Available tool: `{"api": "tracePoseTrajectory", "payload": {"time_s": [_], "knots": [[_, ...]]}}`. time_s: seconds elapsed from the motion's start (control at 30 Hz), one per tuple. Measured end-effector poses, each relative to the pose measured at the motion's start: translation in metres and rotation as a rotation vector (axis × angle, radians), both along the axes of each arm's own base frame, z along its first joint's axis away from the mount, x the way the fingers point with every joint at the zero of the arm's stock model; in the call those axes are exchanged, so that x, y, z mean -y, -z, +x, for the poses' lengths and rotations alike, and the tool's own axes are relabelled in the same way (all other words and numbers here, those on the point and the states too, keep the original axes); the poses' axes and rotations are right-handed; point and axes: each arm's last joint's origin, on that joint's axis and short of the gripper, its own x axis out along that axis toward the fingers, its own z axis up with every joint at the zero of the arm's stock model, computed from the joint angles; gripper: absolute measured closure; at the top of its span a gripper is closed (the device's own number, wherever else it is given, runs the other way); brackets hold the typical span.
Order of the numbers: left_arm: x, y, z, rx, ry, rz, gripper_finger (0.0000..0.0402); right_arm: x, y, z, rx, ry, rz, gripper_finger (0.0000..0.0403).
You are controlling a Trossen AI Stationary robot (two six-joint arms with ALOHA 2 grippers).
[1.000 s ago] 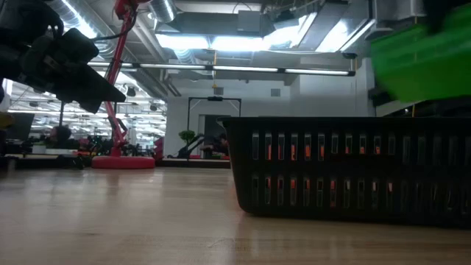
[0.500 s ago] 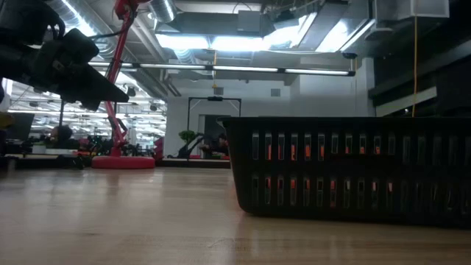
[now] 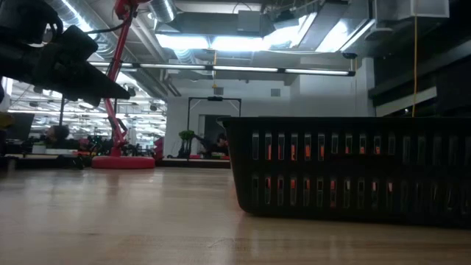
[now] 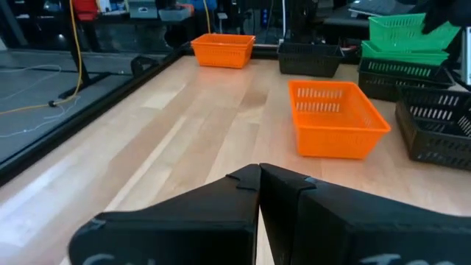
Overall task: Stack baskets by color
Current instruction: Stack the top green bin on the bottom green bin, then stack the bottom right black bin on the right black bin
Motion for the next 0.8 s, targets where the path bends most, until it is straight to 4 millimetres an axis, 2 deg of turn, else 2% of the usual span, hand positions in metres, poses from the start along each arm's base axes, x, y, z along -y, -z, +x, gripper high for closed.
{"api": "tracePoseTrajectory", "payload": {"time_s": [0.1,0.33,0.57,0.67,0.8], "knots": [[0.0,0.0,0.0,0.001,0.002,0.0,0.0401,-0.001,0.0,0.0,-0.015,0.007,0.016,0.0392],[0.0,0.0,0.0,0.003,0.005,-0.001,0.0401,-0.001,0.0,0.0,-0.025,0.012,0.021,0.0328],[0.0,0.0,0.0,0.004,0.005,0.0,0.0401,0.001,0.0,0.001,-0.021,0.013,0.008,0.0314],[0.0,0.0,0.0,0.004,0.005,0.0,0.0401,0.009,-0.004,0.009,0.091,-0.038,-0.017,0.0314],[0.0,0.0,0.0,0.005,0.005,0.0,0.0401,0.014,-0.006,0.037,0.388,-0.289,0.019,0.0314]]}}
